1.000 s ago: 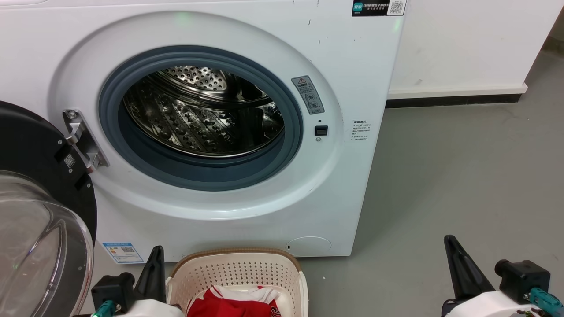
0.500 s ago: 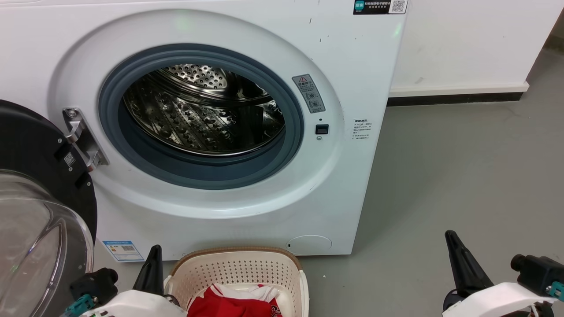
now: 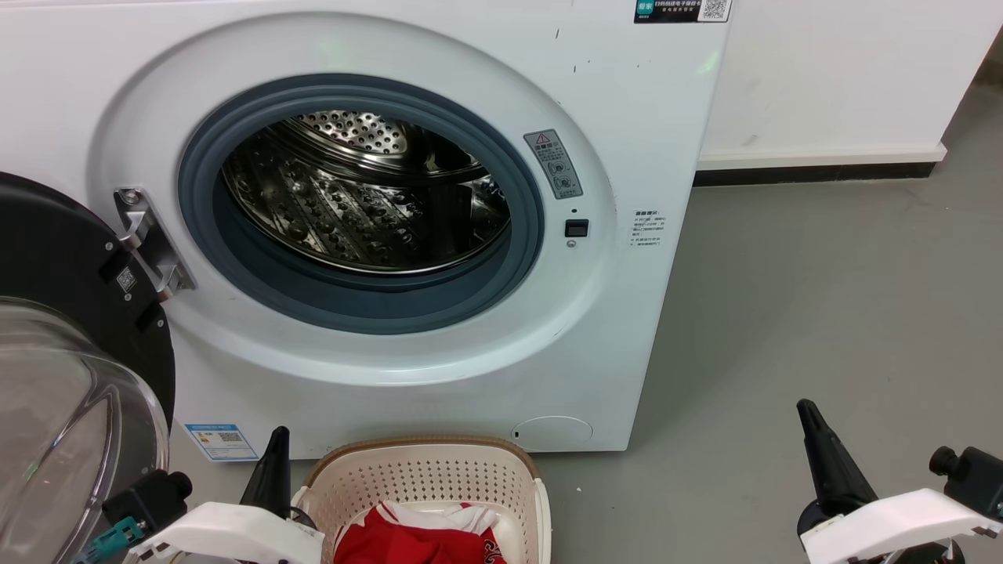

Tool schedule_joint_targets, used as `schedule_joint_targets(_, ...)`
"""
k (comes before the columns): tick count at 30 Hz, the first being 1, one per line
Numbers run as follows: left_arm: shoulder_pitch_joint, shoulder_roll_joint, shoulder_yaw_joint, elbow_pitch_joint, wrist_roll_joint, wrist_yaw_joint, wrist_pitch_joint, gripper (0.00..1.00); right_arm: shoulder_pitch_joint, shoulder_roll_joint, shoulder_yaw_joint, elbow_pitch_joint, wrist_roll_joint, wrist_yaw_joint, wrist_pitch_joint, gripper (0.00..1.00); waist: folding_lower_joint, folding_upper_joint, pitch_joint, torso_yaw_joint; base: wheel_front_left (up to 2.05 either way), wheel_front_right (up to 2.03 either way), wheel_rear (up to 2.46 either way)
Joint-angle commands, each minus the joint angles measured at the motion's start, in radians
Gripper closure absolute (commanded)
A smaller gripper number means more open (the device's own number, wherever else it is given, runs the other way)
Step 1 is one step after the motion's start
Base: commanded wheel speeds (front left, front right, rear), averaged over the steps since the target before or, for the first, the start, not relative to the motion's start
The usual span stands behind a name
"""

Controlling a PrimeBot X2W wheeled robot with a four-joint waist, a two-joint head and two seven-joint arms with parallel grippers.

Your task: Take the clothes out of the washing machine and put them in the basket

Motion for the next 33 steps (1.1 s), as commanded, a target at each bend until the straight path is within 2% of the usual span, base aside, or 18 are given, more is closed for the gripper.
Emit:
schedule_joint_targets(1,-0.029,0.000,0.009,-0.007,-0.034,-0.007,0.004,1.00,-0.034,-0.008,-0.003,-0.004,0.038,0.000,0.004,1.00,0.0000,0.0000,0.001,0.001,0.00,0.00,0.00)
schedule_joint_targets(33,-0.085,-0.032,0.064,0.051,-0.410,-0.068,0.063,1.00,-0.099,-0.013,-0.027,0.082,0.451,0.000,0.028,1.00,0.0000,0.0000,0.014,0.014,0.00,0.00,0.00)
